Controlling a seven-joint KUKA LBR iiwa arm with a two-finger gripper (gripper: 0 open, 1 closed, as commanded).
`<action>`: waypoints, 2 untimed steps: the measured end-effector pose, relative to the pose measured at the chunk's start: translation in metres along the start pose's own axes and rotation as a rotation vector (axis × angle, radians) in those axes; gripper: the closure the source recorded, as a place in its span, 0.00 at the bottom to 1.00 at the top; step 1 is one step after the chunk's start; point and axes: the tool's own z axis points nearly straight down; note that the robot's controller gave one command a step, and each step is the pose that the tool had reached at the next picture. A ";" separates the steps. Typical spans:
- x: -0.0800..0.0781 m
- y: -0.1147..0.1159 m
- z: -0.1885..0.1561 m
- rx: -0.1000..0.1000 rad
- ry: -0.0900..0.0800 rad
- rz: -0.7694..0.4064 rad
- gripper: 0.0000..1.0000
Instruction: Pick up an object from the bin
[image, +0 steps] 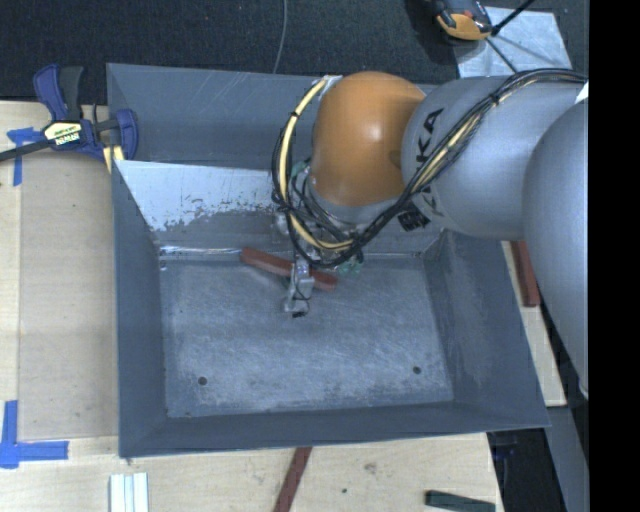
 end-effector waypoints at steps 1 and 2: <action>-0.009 0.007 0.047 -0.001 -0.015 -0.127 0.00; 0.011 -0.035 0.075 -0.005 -0.017 0.101 1.00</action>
Offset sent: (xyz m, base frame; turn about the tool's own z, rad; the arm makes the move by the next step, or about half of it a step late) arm -0.0137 -0.0358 -0.0794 0.1001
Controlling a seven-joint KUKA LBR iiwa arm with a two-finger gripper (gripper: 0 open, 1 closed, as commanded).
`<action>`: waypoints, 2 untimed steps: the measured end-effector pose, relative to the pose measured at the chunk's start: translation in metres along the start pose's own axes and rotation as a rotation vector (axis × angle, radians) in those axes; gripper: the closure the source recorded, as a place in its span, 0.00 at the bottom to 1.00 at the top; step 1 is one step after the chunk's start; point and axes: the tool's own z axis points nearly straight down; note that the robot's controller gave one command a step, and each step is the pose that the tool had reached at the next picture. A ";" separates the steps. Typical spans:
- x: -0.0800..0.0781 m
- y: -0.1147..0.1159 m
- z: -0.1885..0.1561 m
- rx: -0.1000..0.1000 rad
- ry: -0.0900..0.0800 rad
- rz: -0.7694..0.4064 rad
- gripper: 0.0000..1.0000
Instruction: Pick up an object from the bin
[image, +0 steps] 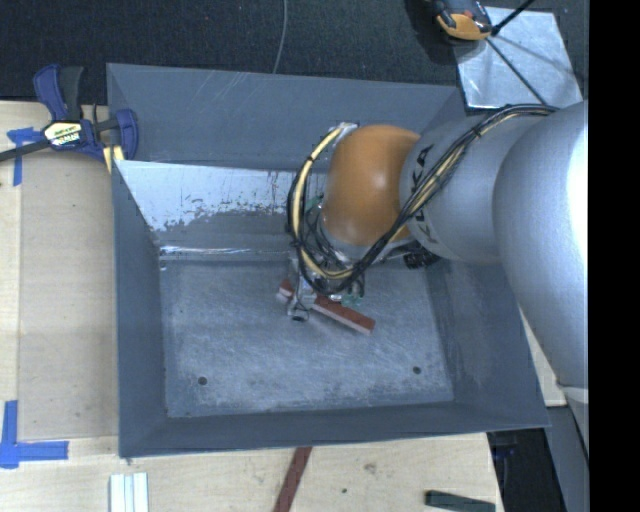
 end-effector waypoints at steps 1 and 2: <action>0.000 0.000 0.000 0.000 0.000 0.000 1.00; -0.003 -0.009 -0.033 0.003 0.011 0.007 1.00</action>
Offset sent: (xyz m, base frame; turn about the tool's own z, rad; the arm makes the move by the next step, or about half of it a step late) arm 0.0031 -0.0125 0.0443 0.0103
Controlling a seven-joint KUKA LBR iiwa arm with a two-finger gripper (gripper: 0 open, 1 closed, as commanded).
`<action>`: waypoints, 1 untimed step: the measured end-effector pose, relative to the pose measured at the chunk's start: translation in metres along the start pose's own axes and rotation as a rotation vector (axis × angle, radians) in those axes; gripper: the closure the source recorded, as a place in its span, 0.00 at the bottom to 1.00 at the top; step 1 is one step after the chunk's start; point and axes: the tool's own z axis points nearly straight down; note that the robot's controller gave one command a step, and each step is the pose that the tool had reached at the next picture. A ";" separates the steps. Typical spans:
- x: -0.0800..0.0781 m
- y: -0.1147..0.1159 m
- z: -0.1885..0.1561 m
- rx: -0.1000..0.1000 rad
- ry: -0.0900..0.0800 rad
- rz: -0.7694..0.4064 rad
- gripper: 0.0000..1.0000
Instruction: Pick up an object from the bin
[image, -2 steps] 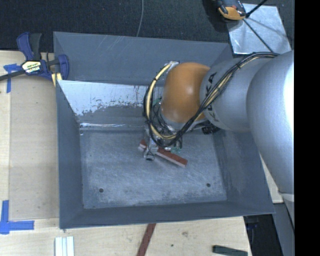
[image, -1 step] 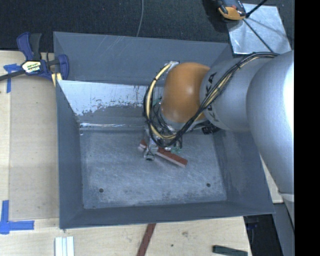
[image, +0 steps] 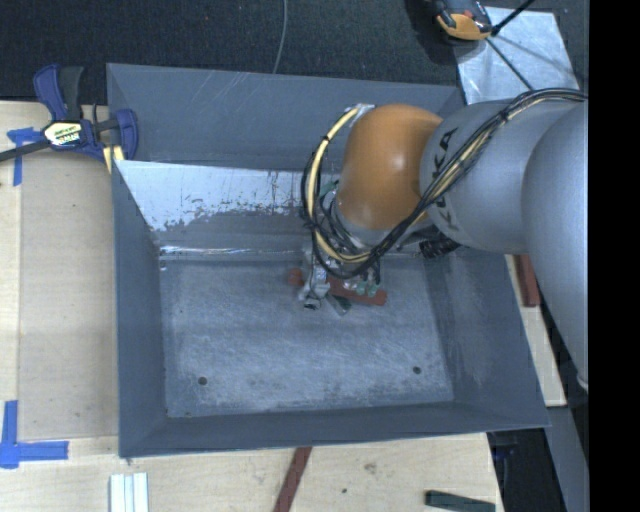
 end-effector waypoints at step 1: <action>0.002 0.005 -0.024 0.001 -0.004 -0.013 1.00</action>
Offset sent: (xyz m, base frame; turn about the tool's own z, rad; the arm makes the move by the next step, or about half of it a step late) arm -0.0075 -0.0493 0.2035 -0.0993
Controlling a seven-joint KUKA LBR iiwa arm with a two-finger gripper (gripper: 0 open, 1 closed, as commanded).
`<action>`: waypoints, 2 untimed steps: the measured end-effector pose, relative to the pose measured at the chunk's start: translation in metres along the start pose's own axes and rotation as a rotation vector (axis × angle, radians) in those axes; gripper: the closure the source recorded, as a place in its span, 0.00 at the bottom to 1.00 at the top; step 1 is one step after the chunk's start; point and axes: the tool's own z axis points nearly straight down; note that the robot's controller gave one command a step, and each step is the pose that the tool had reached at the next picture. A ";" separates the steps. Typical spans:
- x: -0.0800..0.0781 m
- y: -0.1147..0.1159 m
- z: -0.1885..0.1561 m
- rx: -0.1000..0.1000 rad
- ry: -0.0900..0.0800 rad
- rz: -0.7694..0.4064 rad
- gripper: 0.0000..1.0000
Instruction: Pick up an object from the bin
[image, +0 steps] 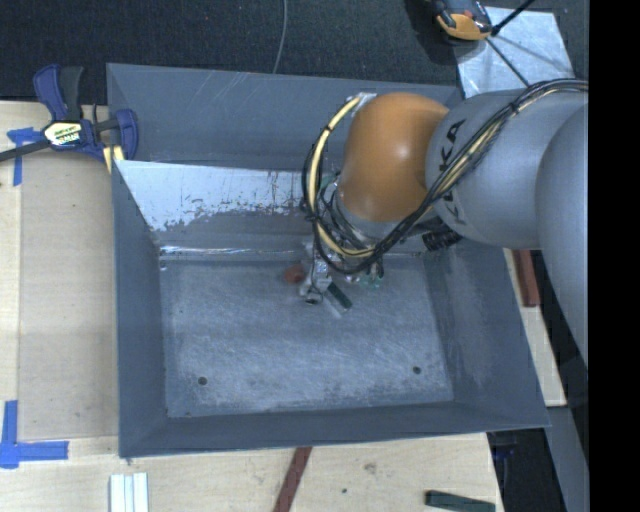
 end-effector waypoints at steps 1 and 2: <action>0.003 -0.014 -0.044 0.001 0.009 -0.026 1.00; 0.004 -0.018 -0.068 0.002 0.005 -0.044 1.00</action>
Offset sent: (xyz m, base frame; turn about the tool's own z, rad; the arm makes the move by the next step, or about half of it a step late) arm -0.0347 -0.0189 0.2550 -0.3191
